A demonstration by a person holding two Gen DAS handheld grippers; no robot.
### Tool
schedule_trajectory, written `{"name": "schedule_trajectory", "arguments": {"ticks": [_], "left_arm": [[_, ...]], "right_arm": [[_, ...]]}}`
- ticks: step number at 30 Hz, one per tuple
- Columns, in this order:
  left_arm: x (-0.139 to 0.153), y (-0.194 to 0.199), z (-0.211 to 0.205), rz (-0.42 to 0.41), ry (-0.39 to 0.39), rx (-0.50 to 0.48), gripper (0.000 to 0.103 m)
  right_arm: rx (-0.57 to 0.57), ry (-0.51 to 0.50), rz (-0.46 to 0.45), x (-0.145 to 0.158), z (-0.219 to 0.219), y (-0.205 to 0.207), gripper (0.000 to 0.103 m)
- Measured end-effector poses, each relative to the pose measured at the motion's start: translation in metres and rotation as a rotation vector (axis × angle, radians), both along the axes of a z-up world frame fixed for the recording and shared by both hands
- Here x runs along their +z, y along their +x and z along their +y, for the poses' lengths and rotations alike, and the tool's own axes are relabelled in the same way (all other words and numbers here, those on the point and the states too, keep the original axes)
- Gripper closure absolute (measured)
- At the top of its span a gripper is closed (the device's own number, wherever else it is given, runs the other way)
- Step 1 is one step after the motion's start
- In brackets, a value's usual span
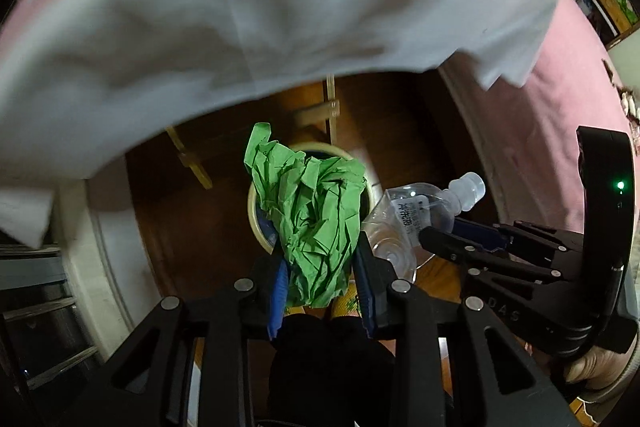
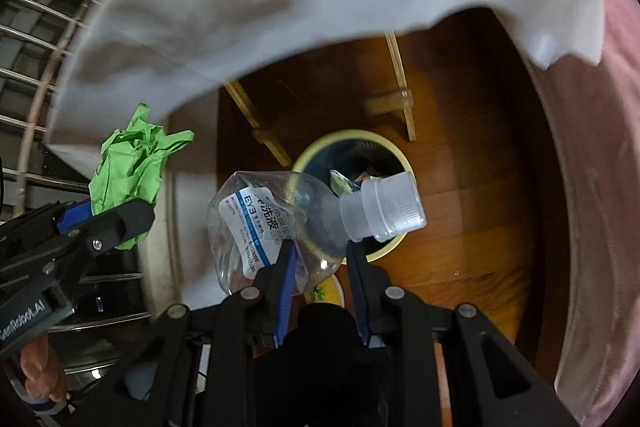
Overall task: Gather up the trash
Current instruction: 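Carry the green paper and plastic bottle down toward the bin, then open both tools over the bin to drop the paper and bottle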
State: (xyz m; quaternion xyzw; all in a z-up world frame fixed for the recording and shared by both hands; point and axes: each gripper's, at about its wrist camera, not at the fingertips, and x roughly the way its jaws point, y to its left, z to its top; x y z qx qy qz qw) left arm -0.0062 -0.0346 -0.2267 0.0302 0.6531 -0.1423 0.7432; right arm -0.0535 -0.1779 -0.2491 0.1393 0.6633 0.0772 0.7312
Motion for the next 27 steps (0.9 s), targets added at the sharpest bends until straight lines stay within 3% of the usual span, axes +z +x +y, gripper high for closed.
{"name": "schedule_trajectory", "arguments": {"ticks": [3, 6, 10, 11, 13, 14, 21, 27], "left_arm": [[-0.041, 0.004, -0.001, 0.021, -0.010, -0.006, 0.073], [-0.073, 0.010, 0.001, 0.016, -0.009, -0.014, 0.062], [-0.108, 0.015, 0.002, 0.008, 0.001, -0.026, 0.029], [-0.112, 0.016, 0.003, 0.002, 0.002, -0.027, 0.024], [-0.121, 0.019, 0.007, -0.002, 0.020, -0.031, 0.015], [-0.124, 0.022, 0.012, -0.007, 0.026, -0.028, 0.014], [-0.111, 0.028, 0.041, -0.045, 0.045, 0.038, 0.014], [-0.073, 0.030, 0.060, -0.059, 0.027, 0.087, 0.014]], "right_arm": [[0.003, -0.014, 0.017, -0.039, 0.004, 0.005, 0.077], [0.006, -0.021, 0.028, -0.077, 0.010, 0.012, 0.077], [0.003, -0.038, 0.028, -0.113, 0.018, 0.022, 0.076], [0.001, -0.043, 0.036, -0.121, 0.018, 0.025, 0.072], [-0.008, -0.055, 0.040, -0.131, 0.020, 0.028, 0.053], [-0.010, -0.058, 0.036, -0.133, 0.021, 0.029, 0.046], [-0.052, -0.061, -0.005, -0.119, 0.023, 0.033, 0.046], [-0.094, -0.044, -0.035, -0.074, 0.021, 0.032, 0.046]]}}
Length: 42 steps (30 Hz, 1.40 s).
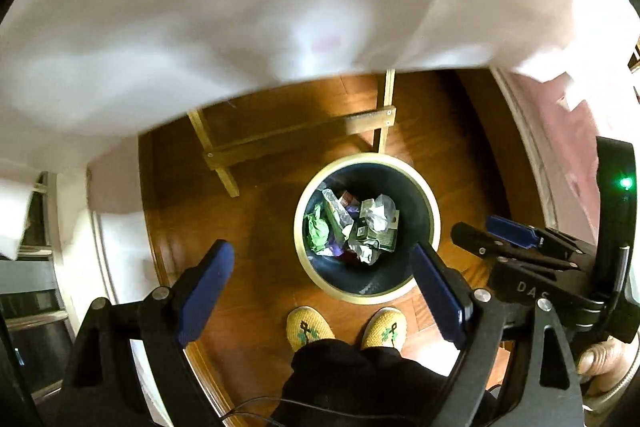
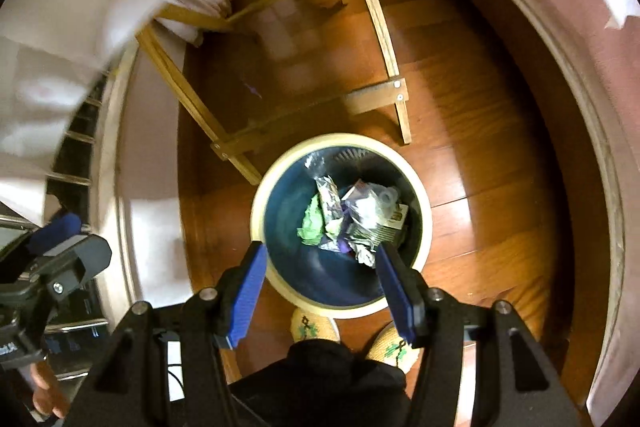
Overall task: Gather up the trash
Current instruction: 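Open both tools over the bin to drop the paper and bottle, then raise both tools back over the bed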
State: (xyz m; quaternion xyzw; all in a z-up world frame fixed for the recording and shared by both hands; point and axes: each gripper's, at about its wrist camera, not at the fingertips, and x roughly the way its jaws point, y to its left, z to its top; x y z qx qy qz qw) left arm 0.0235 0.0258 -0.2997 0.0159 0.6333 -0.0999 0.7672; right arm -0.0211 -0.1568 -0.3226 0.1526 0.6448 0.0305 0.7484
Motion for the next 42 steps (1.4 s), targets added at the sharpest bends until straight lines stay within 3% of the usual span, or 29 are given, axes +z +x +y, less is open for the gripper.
{"name": "schedule_trajectory", "arguments": {"ticks": [16, 25, 34, 42], "left_arm": [[0.207, 0.009, 0.011, -0.197, -0.055, -0.076, 0.014], [0.294, 0.030, 0.023, -0.328, -0.090, -0.110, 0.014], [0.340, 0.061, 0.036, -0.418, -0.110, -0.101, 0.014], [0.351, 0.099, 0.033, -0.451, -0.088, -0.075, 0.014]], "right_arm": [[-0.003, 0.007, -0.166, 0.191, 0.013, 0.013, 0.046], [-0.010, -0.041, -0.277, 0.282, 0.021, 0.023, 0.046], [0.005, -0.152, -0.409, 0.337, 0.036, 0.049, 0.046], [0.043, -0.254, -0.498, 0.359, 0.042, 0.088, 0.046]]}}
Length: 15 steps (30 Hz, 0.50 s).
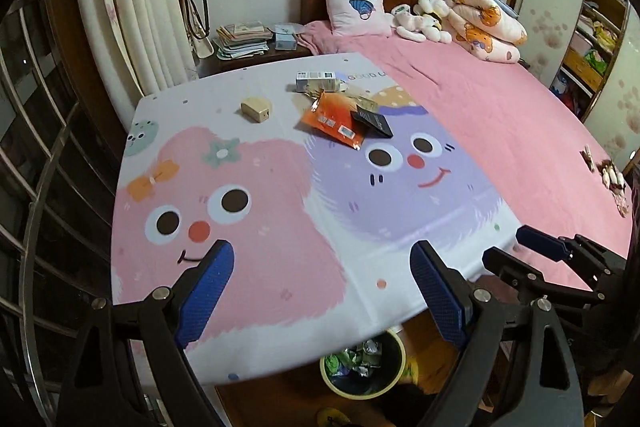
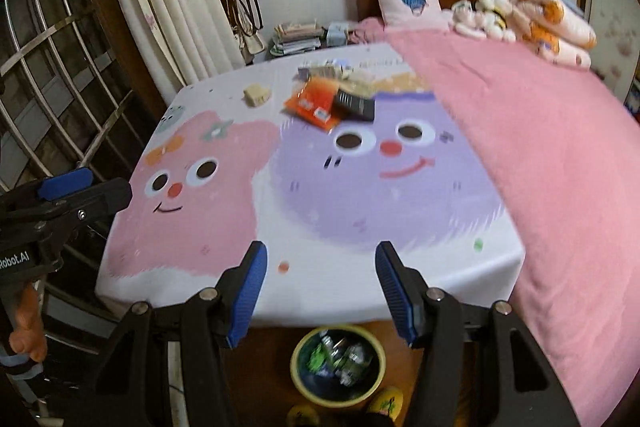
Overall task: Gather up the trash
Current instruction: 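Raise both tools back over the bed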
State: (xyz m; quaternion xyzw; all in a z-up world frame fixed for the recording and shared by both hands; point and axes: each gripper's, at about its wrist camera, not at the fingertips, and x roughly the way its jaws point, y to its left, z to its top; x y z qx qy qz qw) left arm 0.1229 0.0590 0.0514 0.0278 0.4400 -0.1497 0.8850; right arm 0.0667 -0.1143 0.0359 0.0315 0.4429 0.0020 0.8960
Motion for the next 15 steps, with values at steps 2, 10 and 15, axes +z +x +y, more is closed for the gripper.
{"name": "schedule_trajectory", "arguments": {"ticks": [2, 10, 15], "left_arm": [[-0.003, 0.013, -0.003, 0.008, -0.005, 0.006, 0.014], [-0.016, 0.077, -0.030, 0.006, 0.007, 0.074, 0.017], [-0.035, 0.129, -0.049, 0.057, 0.018, 0.130, 0.018]], "right_arm": [[0.025, -0.031, -0.015, 0.000, 0.000, 0.017, 0.046], [0.130, -0.124, -0.057, -0.018, -0.014, 0.097, 0.047], [0.230, -0.211, -0.068, -0.041, -0.024, 0.150, 0.047]]}}
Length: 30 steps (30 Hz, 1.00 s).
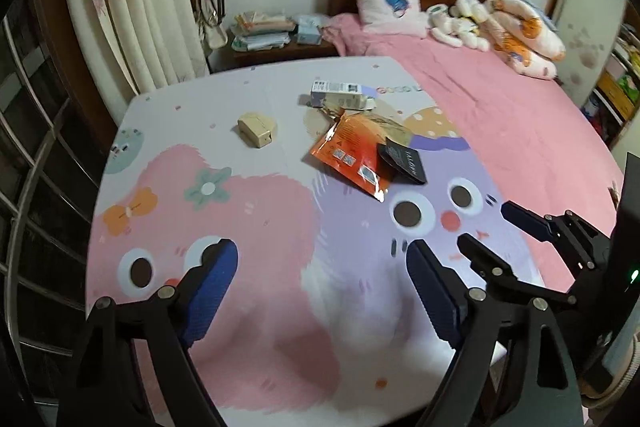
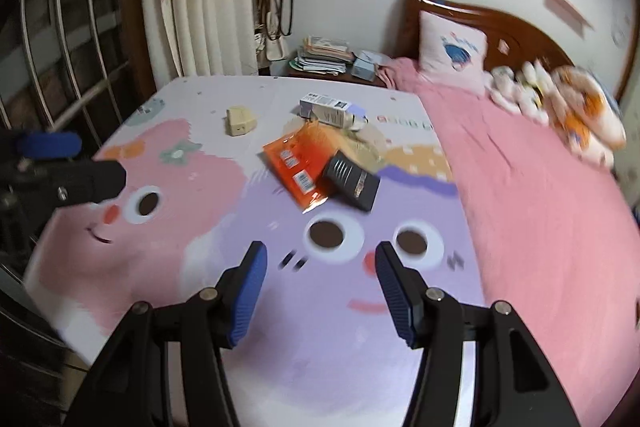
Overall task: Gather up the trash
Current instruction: 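Raise both tools back over the bed, then grasp the orange snack bag with the left tool while the right tool grasps the black box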
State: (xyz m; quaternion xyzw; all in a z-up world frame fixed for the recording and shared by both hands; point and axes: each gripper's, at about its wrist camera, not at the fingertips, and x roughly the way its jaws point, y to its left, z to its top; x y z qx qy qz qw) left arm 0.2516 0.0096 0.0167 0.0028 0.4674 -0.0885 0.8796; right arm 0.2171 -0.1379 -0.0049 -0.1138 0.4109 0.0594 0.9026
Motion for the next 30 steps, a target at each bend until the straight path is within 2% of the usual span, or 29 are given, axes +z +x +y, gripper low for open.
{"name": "schedule_trajectory", "arguments": {"ticks": [5, 13, 14, 18, 19, 20, 25, 30], "left_arm": [[-0.031, 0.050, -0.018, 0.069, 0.002, 0.057, 0.018], [-0.075, 0.114, -0.032, 0.144, 0.017, 0.104, 0.018], [-0.077, 0.118, -0.033, 0.149, 0.015, 0.107, 0.018], [-0.087, 0.138, -0.039, 0.168, 0.003, 0.093, 0.018], [-0.088, 0.145, -0.042, 0.172, 0.000, 0.080, 0.018], [-0.089, 0.149, -0.043, 0.174, -0.004, 0.072, 0.018], [-0.097, 0.182, -0.054, 0.218, -0.035, 0.004, 0.018], [-0.109, 0.214, -0.067, 0.255, 0.006, -0.046, 0.018]], "right_arm": [[0.071, -0.039, -0.005, -0.030, -0.012, 0.052, 0.047], [0.180, -0.091, 0.006, -0.079, -0.011, 0.106, 0.047], [0.187, -0.099, 0.003, -0.084, -0.011, 0.113, 0.050], [0.204, -0.097, 0.013, -0.092, -0.017, 0.131, 0.073], [0.202, -0.082, 0.024, -0.093, -0.020, 0.136, 0.084], [0.195, -0.051, 0.042, -0.093, -0.027, 0.141, 0.087], [0.189, 0.061, 0.051, -0.082, -0.051, 0.151, 0.093], [0.164, 0.171, 0.065, -0.065, -0.072, 0.160, 0.097]]}}
